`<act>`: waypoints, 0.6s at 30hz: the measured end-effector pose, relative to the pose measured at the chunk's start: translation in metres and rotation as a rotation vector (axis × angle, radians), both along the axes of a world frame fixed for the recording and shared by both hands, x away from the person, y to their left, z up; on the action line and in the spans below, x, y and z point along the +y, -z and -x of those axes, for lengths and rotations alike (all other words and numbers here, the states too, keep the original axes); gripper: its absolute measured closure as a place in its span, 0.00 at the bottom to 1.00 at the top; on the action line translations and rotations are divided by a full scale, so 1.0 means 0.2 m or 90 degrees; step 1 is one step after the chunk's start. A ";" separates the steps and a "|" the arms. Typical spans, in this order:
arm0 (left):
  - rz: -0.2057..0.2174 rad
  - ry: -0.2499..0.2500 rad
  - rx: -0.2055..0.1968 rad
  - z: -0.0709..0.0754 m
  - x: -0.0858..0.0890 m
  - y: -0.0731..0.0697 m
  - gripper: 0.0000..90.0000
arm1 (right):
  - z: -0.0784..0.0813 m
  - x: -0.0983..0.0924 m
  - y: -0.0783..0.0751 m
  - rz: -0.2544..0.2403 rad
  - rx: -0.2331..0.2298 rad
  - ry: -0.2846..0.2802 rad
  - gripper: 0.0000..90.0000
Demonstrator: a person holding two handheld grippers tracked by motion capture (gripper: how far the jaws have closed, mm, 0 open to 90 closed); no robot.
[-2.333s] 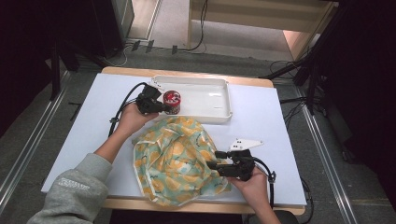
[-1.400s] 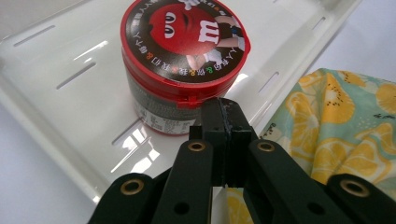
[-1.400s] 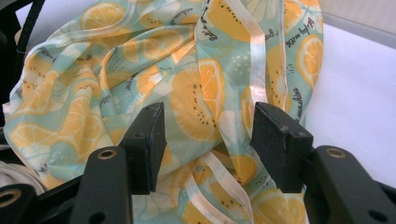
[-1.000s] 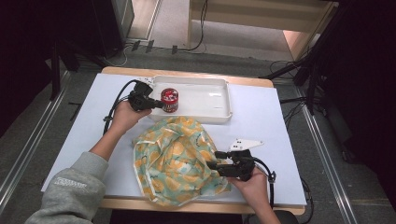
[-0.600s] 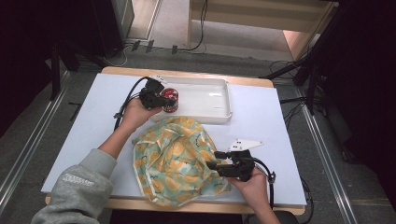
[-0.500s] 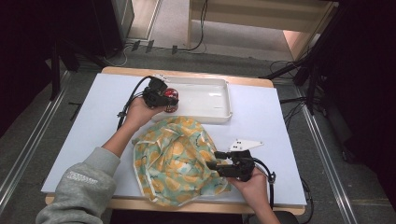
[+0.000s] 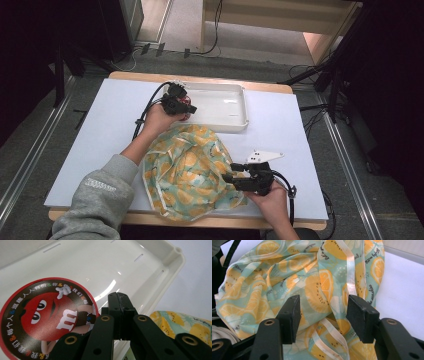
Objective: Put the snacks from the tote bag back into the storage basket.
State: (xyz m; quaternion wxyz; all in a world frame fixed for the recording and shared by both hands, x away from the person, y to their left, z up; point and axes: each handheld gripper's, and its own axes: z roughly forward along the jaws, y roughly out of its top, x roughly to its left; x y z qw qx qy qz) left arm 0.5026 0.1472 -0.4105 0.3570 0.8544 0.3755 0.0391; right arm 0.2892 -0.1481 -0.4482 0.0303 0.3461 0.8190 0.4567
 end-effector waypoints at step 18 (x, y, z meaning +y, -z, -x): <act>-0.012 -0.017 -0.004 0.03 0.11 0.02 1.00 | 0.00 0.00 0.00 0.001 -0.003 0.004 0.51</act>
